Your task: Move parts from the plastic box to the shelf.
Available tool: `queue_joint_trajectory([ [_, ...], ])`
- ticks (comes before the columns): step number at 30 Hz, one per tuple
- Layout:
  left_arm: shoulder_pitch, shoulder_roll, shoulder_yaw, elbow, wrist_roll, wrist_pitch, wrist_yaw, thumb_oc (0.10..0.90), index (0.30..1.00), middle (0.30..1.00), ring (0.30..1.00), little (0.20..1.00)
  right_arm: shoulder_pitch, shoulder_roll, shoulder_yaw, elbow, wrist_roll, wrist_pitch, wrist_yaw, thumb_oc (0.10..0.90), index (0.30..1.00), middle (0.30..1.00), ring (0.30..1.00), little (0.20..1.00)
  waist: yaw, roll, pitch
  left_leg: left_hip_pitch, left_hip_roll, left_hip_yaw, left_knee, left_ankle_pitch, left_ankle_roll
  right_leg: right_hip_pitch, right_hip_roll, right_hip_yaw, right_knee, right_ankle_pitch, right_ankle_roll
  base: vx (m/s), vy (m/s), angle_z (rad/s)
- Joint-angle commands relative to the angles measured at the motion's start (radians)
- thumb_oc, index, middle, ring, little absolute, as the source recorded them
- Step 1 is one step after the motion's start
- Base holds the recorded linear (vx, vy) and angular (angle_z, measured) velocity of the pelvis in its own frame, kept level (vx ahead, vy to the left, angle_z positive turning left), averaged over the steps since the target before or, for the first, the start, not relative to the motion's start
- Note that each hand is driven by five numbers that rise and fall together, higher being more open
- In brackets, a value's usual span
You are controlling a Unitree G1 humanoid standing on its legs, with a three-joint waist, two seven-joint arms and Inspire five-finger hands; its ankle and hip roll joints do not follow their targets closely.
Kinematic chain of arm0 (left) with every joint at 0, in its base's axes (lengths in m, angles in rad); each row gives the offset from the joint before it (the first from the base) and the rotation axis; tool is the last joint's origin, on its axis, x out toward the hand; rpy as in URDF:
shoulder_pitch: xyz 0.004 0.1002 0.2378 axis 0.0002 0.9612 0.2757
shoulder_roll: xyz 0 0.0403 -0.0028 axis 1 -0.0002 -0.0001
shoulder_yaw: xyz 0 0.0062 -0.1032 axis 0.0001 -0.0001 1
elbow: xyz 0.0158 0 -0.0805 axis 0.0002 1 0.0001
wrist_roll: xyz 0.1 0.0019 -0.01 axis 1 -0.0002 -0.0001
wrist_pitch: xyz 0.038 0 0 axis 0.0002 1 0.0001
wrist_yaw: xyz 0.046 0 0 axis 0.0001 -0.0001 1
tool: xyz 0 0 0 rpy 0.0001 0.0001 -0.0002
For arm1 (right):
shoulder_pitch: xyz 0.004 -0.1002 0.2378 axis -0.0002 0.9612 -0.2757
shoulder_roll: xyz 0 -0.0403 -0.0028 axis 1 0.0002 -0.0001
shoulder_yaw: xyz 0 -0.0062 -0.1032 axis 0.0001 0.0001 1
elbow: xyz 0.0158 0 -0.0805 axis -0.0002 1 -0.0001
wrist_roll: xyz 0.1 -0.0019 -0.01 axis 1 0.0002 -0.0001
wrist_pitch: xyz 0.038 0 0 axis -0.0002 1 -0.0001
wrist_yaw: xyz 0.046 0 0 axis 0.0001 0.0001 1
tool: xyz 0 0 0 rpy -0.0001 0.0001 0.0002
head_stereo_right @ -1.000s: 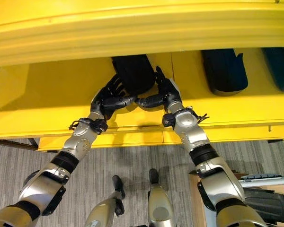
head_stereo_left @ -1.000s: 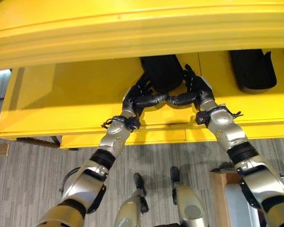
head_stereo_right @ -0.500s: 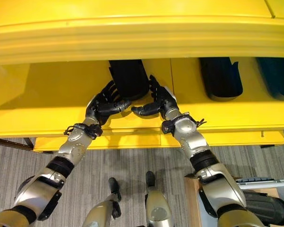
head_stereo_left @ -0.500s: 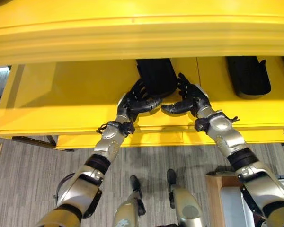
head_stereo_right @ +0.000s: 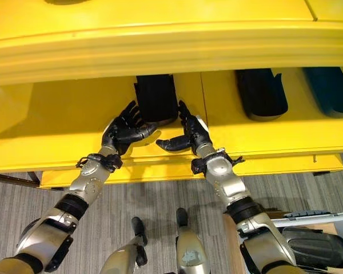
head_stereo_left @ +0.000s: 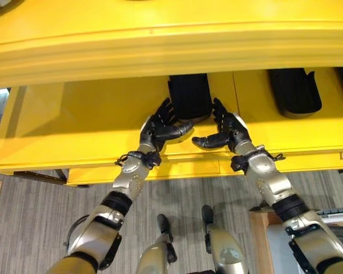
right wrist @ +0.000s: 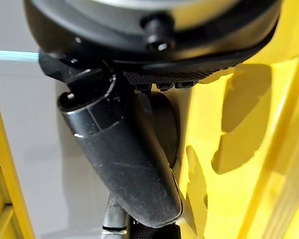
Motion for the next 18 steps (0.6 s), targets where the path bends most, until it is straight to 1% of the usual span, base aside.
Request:
queue_joint_trajectory([
  [1, -0.058, -0.156, -0.127, -0.132, 0.085, -0.016, -0.116, 0.900, 1.000, 1.000, 1.000, 1.000, -0.045, 0.136, 0.115, -0.164, -0.053, -0.084, 0.069, 0.900, 1.000, 1.000, 1.000, 1.000, -0.035, 0.004, -0.079, 0.034, 0.029, 0.038, 0.075, -0.144, -0.031, -0.032, 0.028, 0.090, 0.086, -0.128, 0.000, -0.02, 0.062, -0.11],
  [7, -0.051, -0.170, -0.135, -0.124, 0.079, -0.045, -0.121, 0.900, 1.000, 1.000, 1.000, 1.000, -0.042, 0.130, 0.114, -0.167, -0.084, -0.095, 0.064, 0.900, 1.000, 1.000, 1.000, 1.000, -0.052, 0.009, -0.081, 0.039, 0.024, 0.056, 0.069, -0.147, -0.030, -0.035, 0.022, 0.101, 0.082, -0.126, 0.003, -0.01, 0.056, -0.06],
  [13, -0.055, -0.184, -0.147, -0.139, 0.082, -0.043, -0.114, 0.900, 1.000, 1.000, 1.000, 1.000, -0.026, 0.119, 0.101, -0.182, -0.097, -0.104, 0.044, 0.900, 1.000, 1.000, 1.000, 1.000, -0.061, 0.006, -0.085, 0.043, 0.026, 0.066, 0.074, -0.152, -0.029, -0.036, 0.019, 0.103, 0.088, -0.127, 0.006, 0.00, 0.006, -0.02],
  [18, -0.056, -0.199, -0.146, -0.144, 0.052, -0.040, -0.105, 0.900, 1.000, 1.000, 1.000, 1.000, -0.024, 0.110, 0.092, -0.186, -0.102, -0.109, 0.032, 0.900, 1.000, 1.000, 1.000, 1.000, -0.068, 0.005, -0.088, 0.045, 0.026, 0.071, 0.073, -0.155, -0.028, -0.035, 0.018, 0.106, 0.087, -0.129, 0.007, 0.00, 0.000, 0.00],
])
